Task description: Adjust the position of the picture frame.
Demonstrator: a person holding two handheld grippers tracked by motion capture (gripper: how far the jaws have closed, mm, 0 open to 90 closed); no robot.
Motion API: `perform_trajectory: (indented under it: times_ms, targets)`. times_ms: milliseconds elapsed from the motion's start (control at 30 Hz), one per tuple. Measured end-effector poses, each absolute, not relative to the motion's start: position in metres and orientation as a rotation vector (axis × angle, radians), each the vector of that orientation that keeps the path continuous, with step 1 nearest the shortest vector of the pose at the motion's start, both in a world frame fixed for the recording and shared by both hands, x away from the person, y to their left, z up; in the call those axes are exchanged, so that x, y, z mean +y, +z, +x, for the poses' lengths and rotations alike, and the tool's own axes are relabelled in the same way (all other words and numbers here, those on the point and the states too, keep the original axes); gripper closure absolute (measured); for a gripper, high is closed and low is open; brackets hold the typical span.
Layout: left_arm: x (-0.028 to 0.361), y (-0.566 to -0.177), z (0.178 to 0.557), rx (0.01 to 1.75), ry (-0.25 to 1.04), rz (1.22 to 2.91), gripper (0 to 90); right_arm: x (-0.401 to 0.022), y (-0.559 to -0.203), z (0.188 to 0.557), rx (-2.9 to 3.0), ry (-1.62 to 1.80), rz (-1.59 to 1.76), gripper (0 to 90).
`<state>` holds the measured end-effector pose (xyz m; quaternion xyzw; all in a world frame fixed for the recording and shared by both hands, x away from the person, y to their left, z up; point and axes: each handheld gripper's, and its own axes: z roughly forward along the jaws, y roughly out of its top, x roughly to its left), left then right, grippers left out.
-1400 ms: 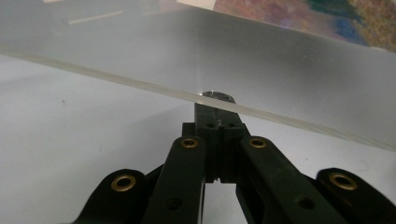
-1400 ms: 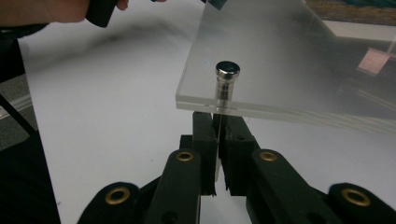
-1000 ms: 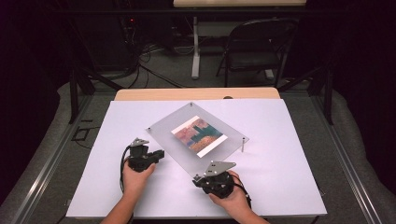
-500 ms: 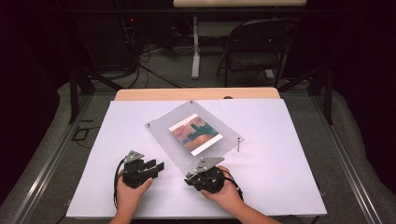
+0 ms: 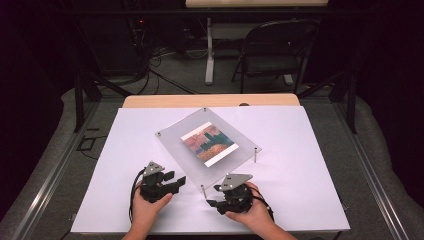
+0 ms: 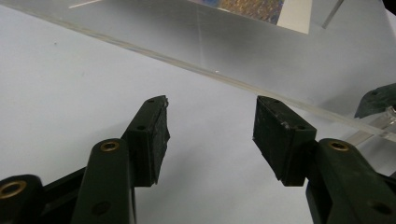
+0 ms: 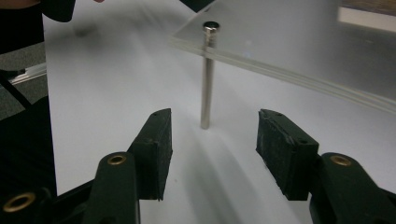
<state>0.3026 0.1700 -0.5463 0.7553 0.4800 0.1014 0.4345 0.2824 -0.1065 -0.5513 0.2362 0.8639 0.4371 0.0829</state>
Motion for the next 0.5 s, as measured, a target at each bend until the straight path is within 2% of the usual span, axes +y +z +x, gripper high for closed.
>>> perform_trajectory:
  times_ms: [500]
  targets:
    - [0.167, -0.545, 0.301, 1.171, 0.223, 1.891, 45.1, -0.177, -0.539, 0.296, 2.368, 1.307, 0.951, 53.5]
